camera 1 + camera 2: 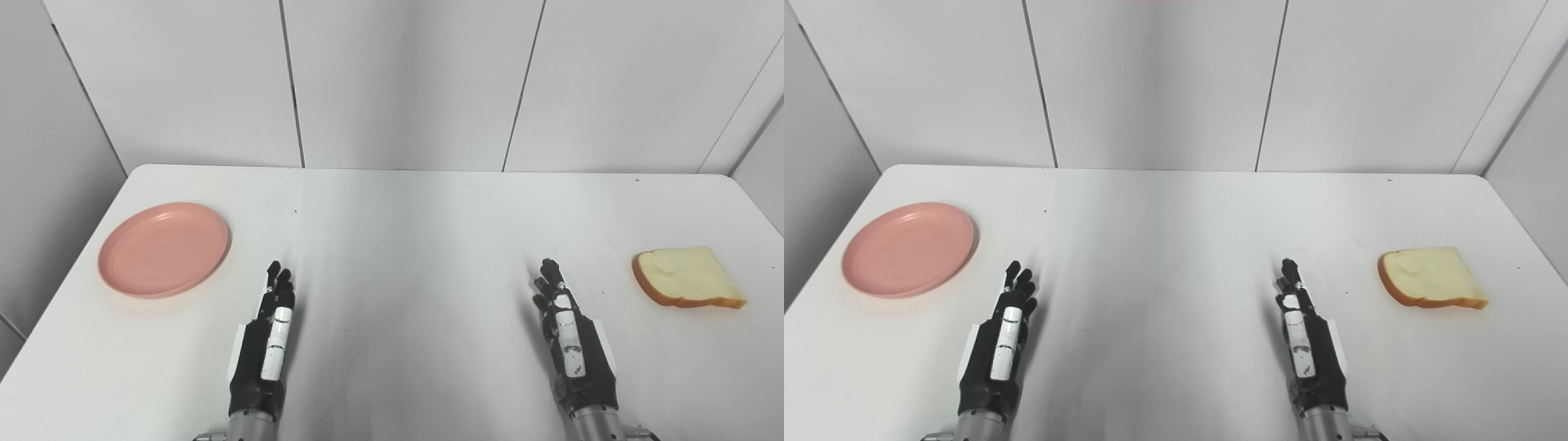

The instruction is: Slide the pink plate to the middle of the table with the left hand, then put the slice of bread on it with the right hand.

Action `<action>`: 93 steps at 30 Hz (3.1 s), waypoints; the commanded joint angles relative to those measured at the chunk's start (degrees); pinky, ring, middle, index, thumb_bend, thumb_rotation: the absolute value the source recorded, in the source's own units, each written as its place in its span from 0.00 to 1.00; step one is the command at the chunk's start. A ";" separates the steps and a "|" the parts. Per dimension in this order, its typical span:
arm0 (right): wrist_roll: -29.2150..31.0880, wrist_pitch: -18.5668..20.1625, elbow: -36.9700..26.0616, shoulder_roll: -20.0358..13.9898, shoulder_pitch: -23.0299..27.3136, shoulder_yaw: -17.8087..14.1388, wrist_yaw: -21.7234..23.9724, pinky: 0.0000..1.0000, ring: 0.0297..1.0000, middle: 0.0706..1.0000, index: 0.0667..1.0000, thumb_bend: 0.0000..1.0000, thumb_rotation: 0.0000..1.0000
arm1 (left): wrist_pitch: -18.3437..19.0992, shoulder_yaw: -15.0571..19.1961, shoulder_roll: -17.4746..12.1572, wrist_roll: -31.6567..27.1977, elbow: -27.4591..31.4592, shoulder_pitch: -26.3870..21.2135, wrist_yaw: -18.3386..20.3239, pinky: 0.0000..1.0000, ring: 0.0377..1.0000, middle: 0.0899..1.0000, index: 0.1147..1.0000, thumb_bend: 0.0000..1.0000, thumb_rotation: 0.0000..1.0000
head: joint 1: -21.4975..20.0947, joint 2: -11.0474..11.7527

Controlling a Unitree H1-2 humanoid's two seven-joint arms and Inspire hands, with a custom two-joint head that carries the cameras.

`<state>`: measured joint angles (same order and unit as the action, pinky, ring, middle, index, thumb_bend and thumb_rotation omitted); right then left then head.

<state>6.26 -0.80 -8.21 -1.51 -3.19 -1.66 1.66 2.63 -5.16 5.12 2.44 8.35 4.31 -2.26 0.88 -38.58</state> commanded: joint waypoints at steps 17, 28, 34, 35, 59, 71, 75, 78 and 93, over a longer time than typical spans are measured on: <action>4.33 -4.36 5.60 -2.54 -0.75 -1.77 3.57 1.00 0.96 0.97 0.95 0.84 0.95 | -3.08 -1.86 2.42 2.23 -4.09 -0.54 -0.96 1.00 1.00 1.00 1.00 0.69 0.95 | 8.13 5.24; 7.18 -10.00 14.34 -5.05 0.71 -3.63 6.65 1.00 0.98 0.97 0.95 0.80 0.98 | -8.37 -3.62 3.86 7.06 -10.91 -1.42 -3.83 1.00 1.00 1.00 1.00 0.61 0.99 | 12.47 12.04; 8.32 -11.42 17.31 -5.24 1.47 -4.02 7.86 1.00 0.97 0.98 0.96 0.79 0.98 | -9.60 -3.20 4.45 7.61 -13.23 -1.59 -4.36 1.00 1.00 1.00 1.00 0.65 0.97 | 13.12 13.82; 8.28 -11.51 17.53 -5.20 1.54 -4.04 7.90 1.00 0.97 0.98 0.96 0.79 0.98 | -9.71 -3.14 4.48 7.59 -13.39 -1.57 -4.33 1.00 1.00 1.00 1.00 0.65 0.97 | 13.09 14.08; 8.11 -13.90 21.10 -4.62 2.53 -3.66 8.14 1.00 0.97 0.97 0.95 0.78 0.98 | -13.95 -2.51 3.68 7.46 -18.01 -2.33 -4.71 1.00 1.00 1.00 1.00 0.63 0.99 | 12.05 17.27; 7.08 -13.36 20.94 -3.90 2.54 -3.20 7.39 1.00 0.96 0.96 0.95 0.79 0.97 | -16.26 -1.82 3.21 7.25 -19.19 -2.55 -5.03 1.00 1.00 1.00 1.00 0.59 0.98 | 11.30 17.64; 6.61 -13.32 20.58 -3.42 2.36 -3.00 7.08 1.00 0.95 0.95 0.94 0.80 0.97 | -19.42 -0.14 3.62 4.09 -19.59 -2.98 -4.97 1.00 1.00 1.00 1.00 0.56 0.93 | 10.52 17.37; 6.28 -12.85 19.87 -3.00 2.07 -3.00 6.71 0.98 0.94 0.94 0.94 0.81 0.96 | -20.21 1.16 3.87 2.12 -18.14 -3.60 -5.12 1.00 1.00 1.00 1.00 0.56 0.91 | 10.04 16.86; 3.32 -12.78 18.48 -1.15 1.57 -2.19 5.53 0.94 0.92 0.93 0.92 0.84 0.94 | -9.60 8.57 -4.80 -7.78 -8.31 -17.60 -0.88 0.86 0.87 0.85 0.76 0.75 0.73 | 8.08 16.63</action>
<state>9.47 -12.60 3.91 -5.92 4.32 -5.23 7.68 -6.57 3.47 0.71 -4.10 -1.35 -9.86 -4.39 9.14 -21.80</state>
